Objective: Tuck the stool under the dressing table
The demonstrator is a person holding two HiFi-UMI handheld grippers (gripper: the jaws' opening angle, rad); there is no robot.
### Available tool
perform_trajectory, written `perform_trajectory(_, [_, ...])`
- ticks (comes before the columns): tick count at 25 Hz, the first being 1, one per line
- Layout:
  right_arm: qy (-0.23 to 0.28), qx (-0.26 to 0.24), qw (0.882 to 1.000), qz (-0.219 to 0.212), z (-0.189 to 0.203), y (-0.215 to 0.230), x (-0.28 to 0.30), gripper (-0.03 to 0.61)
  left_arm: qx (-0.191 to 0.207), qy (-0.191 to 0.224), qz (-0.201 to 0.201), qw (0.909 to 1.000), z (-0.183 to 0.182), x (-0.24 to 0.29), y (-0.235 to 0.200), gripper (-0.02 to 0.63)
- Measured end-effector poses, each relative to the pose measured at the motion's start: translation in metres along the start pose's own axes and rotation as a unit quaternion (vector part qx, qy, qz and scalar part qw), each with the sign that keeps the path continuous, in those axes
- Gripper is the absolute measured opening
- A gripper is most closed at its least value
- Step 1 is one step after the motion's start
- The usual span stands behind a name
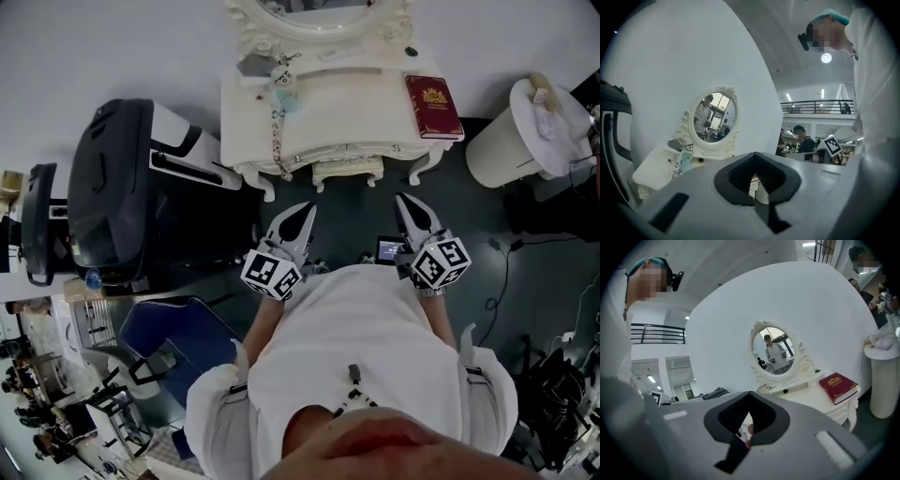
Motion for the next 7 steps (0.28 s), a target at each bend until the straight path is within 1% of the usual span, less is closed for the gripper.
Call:
perform_trajectory(3, [-0.007,0.000,1.000,-0.010,-0.006,0.017,-0.008,0.006,-0.002,0.005,-0.013,0.9999,0.004,0.017,0.016,0.008])
perform_trajectory(7, [-0.016,-0.021,0.999,-0.018,-0.014,0.035,-0.016,0.006,-0.008,0.011,-0.033,0.9994,0.009,0.033,0.031,0.008])
Point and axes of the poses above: the fingertips, and each gripper's own axes: x forward along the fingers, y to its right, z out of its underside, the point moved 4 cm from there along -x, backward along the fingers, and after that the axes turned 5 degrees about z, right-handed, at the moved point
